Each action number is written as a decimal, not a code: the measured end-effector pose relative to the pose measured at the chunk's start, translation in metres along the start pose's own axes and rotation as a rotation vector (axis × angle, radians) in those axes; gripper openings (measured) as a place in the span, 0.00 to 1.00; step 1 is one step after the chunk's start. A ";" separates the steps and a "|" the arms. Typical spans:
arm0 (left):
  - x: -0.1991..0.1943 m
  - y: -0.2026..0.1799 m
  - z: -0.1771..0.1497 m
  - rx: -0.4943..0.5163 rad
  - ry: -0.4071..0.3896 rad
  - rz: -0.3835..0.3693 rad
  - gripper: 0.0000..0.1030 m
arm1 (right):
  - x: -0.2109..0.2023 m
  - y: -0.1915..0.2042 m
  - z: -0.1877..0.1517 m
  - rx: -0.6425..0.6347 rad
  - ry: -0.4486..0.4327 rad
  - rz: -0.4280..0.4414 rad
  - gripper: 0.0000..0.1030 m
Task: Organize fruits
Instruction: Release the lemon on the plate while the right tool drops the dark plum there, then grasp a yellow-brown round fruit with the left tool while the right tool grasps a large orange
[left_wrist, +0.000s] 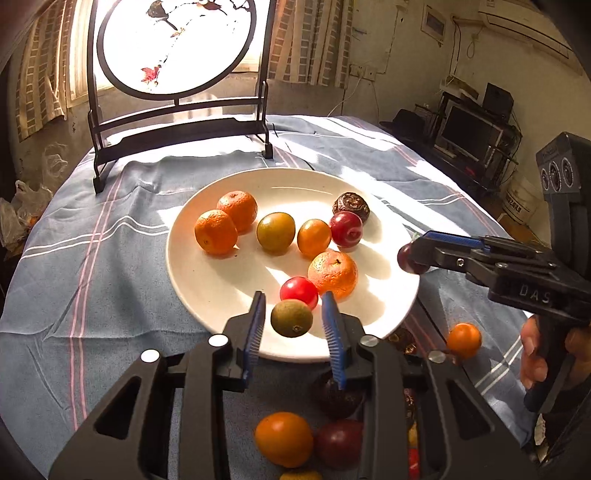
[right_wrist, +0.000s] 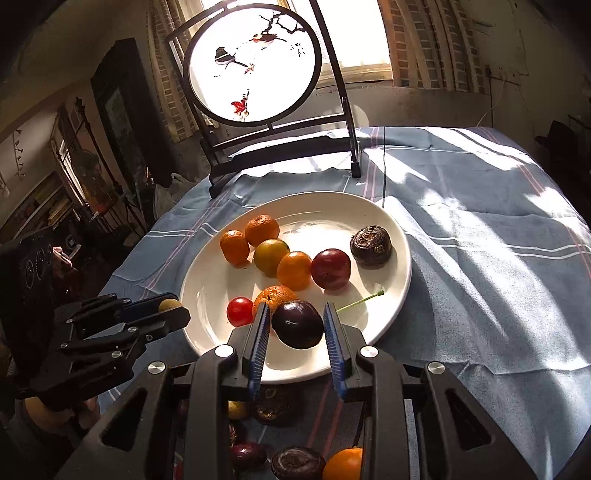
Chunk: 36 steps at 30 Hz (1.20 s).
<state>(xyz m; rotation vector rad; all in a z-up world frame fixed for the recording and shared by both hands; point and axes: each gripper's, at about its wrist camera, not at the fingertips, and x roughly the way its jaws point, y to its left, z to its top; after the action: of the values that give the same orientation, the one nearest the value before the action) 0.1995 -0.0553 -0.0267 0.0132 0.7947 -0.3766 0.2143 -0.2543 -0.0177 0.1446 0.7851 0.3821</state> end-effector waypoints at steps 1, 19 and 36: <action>-0.001 0.002 -0.001 -0.015 -0.007 -0.001 0.46 | -0.004 0.001 -0.002 -0.001 -0.012 -0.002 0.42; -0.052 -0.013 -0.114 0.085 0.077 0.034 0.62 | -0.076 -0.034 -0.110 0.055 -0.073 0.012 0.51; -0.058 -0.021 -0.131 0.058 0.018 -0.006 0.25 | -0.059 -0.033 -0.110 0.052 0.007 -0.031 0.48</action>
<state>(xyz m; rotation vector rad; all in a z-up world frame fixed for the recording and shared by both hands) 0.0646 -0.0366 -0.0757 0.0688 0.8014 -0.4057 0.1069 -0.3088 -0.0646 0.1796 0.8031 0.3334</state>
